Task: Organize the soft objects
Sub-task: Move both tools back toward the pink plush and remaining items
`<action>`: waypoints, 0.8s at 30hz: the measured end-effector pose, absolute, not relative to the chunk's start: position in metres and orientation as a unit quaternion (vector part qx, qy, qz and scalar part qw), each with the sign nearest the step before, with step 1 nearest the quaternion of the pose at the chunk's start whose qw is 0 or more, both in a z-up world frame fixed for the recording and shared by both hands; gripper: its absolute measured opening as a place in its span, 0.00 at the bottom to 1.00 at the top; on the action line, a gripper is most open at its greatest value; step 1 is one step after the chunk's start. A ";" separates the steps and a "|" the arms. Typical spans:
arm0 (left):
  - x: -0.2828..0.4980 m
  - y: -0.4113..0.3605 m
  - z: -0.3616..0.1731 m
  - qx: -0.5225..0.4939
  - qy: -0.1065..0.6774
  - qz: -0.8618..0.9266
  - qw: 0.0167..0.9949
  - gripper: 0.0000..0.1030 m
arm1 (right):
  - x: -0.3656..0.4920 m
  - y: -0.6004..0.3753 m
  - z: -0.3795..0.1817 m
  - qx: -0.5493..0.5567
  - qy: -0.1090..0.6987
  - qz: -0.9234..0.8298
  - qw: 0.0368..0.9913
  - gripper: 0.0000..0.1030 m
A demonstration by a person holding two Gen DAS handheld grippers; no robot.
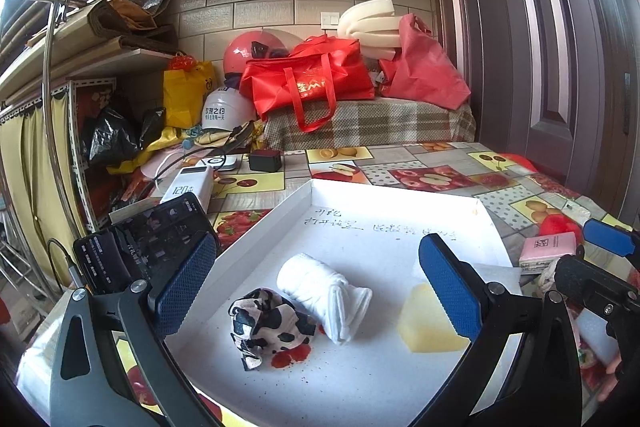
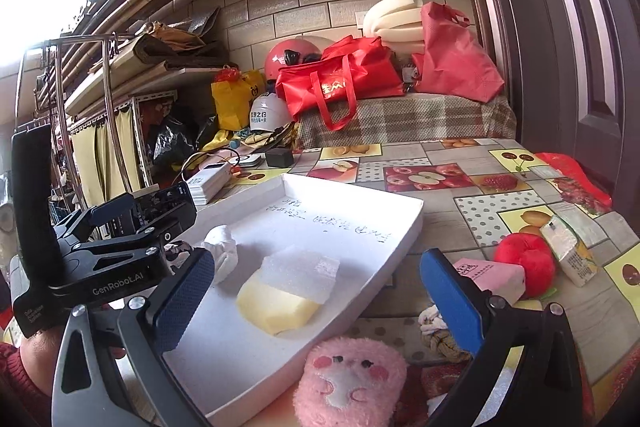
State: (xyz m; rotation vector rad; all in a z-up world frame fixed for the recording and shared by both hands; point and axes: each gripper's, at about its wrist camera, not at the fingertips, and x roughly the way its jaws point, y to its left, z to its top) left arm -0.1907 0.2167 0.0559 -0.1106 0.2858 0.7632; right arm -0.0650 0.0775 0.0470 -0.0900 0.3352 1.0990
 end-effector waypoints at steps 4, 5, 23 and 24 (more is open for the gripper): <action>-0.187 0.201 0.056 -0.050 0.143 0.347 0.926 1.00 | -0.052 0.057 0.048 -0.029 0.161 0.502 0.849 1.00; -0.186 0.197 0.057 -0.049 0.144 0.341 0.928 1.00 | -0.048 0.051 0.049 -0.027 0.162 0.497 0.852 1.00; -0.144 0.096 0.055 0.020 0.216 0.098 0.971 0.99 | 0.021 -0.053 0.049 -0.082 0.204 0.469 0.855 1.00; -0.141 0.092 0.055 0.023 0.222 0.087 0.971 0.99 | 0.010 -0.050 0.049 -0.106 0.194 0.481 0.848 1.00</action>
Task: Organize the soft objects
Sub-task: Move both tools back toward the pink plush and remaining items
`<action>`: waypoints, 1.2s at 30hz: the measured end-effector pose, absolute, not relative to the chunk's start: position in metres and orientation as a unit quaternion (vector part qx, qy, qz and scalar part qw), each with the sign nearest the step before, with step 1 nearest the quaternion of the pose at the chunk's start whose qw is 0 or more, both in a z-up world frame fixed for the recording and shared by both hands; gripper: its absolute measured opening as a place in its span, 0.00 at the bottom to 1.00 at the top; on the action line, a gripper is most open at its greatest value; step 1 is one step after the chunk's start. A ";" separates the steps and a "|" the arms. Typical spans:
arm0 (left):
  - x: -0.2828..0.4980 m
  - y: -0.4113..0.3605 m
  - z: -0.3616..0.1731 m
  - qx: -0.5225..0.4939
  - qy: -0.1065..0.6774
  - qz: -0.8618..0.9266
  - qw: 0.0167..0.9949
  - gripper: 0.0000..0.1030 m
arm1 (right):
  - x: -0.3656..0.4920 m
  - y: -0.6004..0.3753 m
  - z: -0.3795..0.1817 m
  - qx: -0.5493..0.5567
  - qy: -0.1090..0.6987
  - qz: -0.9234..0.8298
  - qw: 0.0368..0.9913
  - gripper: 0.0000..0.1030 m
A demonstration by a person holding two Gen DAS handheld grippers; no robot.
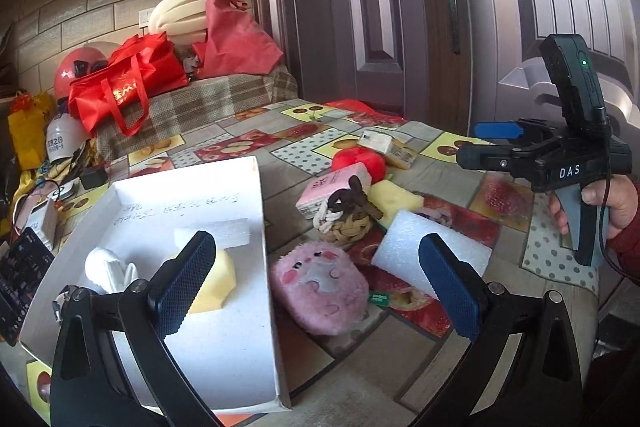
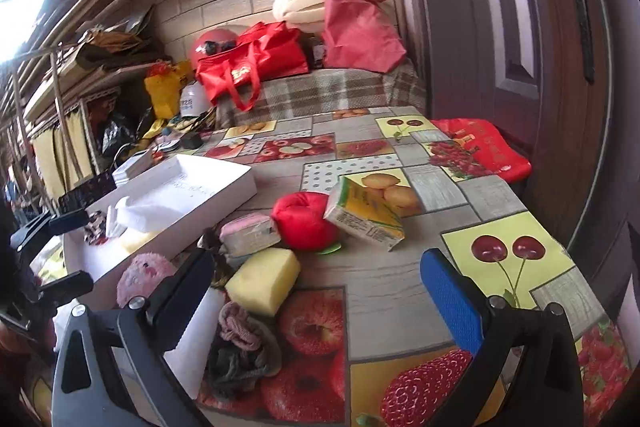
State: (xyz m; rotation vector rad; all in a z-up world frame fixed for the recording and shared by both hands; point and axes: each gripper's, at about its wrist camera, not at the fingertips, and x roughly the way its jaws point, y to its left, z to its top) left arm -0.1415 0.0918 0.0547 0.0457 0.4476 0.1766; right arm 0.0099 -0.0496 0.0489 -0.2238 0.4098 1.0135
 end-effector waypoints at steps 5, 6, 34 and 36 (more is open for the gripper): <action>-0.139 0.085 0.054 -0.006 0.241 0.015 0.970 0.99 | -0.019 -0.027 0.043 -0.175 0.189 0.521 0.814 1.00; -0.140 0.087 0.054 -0.024 0.244 -0.006 0.970 0.99 | -0.022 -0.022 0.041 -0.187 0.190 0.526 0.808 1.00; -0.116 0.089 0.029 -0.058 0.370 0.021 0.927 0.99 | -0.001 -0.021 0.025 -0.254 0.221 0.484 0.808 1.00; -0.104 0.092 0.028 -0.073 0.371 0.037 0.925 0.99 | -0.005 -0.023 0.027 -0.250 0.212 0.486 0.810 1.00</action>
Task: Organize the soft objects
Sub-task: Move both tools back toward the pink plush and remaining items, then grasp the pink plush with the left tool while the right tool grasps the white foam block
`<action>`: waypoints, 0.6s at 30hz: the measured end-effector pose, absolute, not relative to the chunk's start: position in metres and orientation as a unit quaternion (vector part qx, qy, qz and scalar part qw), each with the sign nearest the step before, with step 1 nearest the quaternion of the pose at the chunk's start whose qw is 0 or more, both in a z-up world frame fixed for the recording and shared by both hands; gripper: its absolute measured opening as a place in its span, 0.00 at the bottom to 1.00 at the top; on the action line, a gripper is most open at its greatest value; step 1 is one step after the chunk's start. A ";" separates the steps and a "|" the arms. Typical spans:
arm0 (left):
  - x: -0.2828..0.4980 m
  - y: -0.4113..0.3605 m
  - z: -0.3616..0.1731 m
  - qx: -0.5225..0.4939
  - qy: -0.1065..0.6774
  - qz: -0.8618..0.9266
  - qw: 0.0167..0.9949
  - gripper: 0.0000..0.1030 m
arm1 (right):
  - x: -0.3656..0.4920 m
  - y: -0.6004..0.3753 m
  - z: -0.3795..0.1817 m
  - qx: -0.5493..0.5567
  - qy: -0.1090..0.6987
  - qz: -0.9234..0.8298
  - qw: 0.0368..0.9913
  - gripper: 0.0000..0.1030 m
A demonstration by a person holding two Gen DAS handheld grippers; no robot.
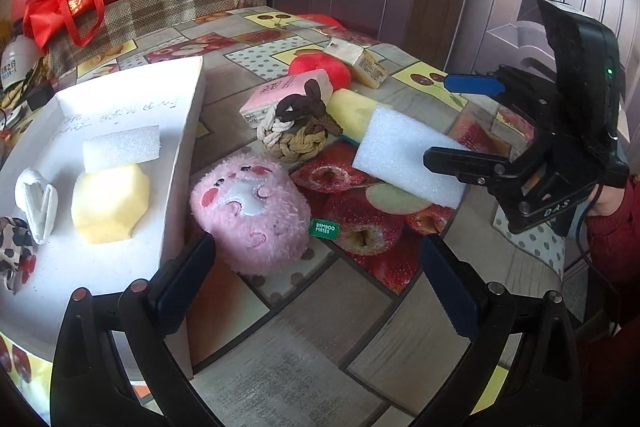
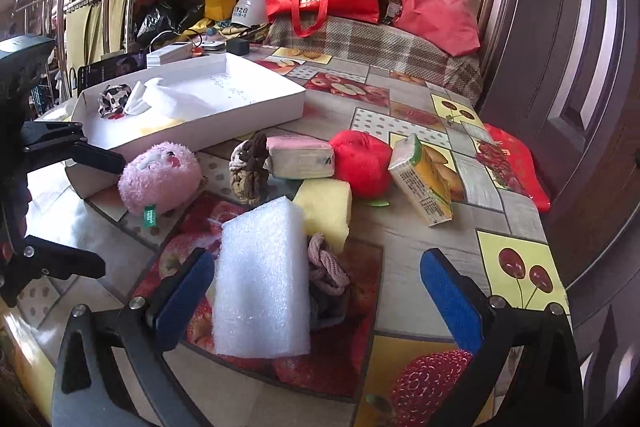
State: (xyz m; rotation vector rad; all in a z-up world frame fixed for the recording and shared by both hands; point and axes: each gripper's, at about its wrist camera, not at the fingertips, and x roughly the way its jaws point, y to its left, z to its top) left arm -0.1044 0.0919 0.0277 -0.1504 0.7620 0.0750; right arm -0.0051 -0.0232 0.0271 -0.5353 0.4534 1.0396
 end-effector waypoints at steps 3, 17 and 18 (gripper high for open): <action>-0.085 0.091 0.026 -0.064 0.377 0.078 0.921 0.99 | -0.005 -0.023 0.028 -0.246 0.214 0.489 0.809 1.00; -0.059 0.086 0.017 -0.025 0.400 0.107 0.910 0.51 | -0.015 -0.030 0.032 -0.239 0.201 0.537 0.784 0.96; -0.060 0.085 0.017 -0.025 0.398 0.107 0.911 0.51 | -0.019 -0.028 0.030 -0.250 0.200 0.540 0.778 0.90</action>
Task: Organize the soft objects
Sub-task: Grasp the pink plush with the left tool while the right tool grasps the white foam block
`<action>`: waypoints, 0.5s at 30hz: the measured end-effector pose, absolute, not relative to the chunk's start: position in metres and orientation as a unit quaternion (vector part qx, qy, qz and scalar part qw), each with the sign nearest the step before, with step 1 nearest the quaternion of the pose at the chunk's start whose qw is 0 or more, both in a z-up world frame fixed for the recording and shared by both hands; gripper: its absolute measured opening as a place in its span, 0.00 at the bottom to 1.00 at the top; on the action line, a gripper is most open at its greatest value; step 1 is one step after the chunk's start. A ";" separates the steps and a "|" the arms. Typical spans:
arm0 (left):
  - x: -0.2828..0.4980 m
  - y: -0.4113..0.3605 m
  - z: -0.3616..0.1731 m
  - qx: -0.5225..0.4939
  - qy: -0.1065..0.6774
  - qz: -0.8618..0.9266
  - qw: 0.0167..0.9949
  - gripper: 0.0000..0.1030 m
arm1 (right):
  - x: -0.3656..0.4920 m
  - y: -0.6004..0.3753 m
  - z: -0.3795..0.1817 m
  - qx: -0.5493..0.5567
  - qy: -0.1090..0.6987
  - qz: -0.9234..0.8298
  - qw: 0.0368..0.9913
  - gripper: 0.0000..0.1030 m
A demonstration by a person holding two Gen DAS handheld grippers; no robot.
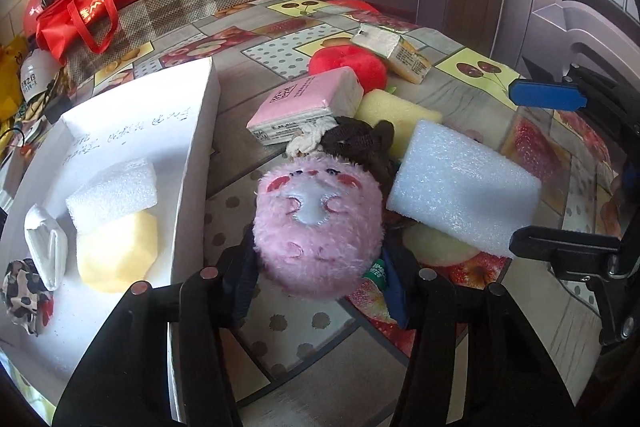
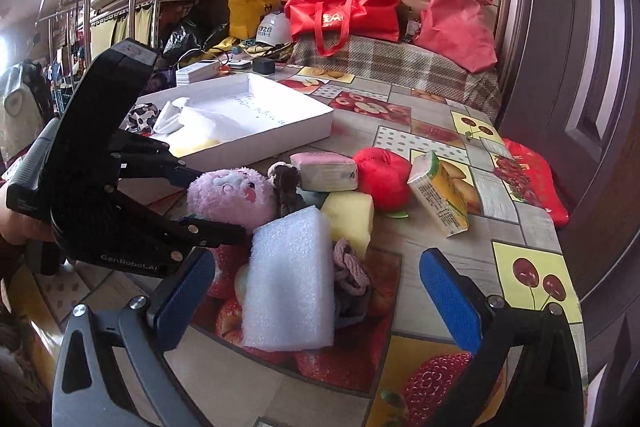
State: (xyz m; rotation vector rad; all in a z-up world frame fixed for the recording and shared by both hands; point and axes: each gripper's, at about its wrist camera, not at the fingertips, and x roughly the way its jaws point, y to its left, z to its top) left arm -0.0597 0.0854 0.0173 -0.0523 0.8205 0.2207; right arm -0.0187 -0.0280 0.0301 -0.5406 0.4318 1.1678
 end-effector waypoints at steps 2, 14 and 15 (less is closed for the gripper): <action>-0.060 0.086 0.019 -0.027 0.394 0.109 0.912 0.51 | -0.025 -0.021 0.026 -0.275 0.197 0.540 0.770 0.84; -0.083 0.086 0.038 -0.042 0.321 0.108 0.940 0.51 | -0.043 -0.003 0.007 -0.369 0.172 0.505 0.761 0.52; -0.087 0.085 0.041 -0.041 0.308 0.110 0.944 0.51 | -0.041 -0.009 0.013 -0.349 0.166 0.509 0.769 0.52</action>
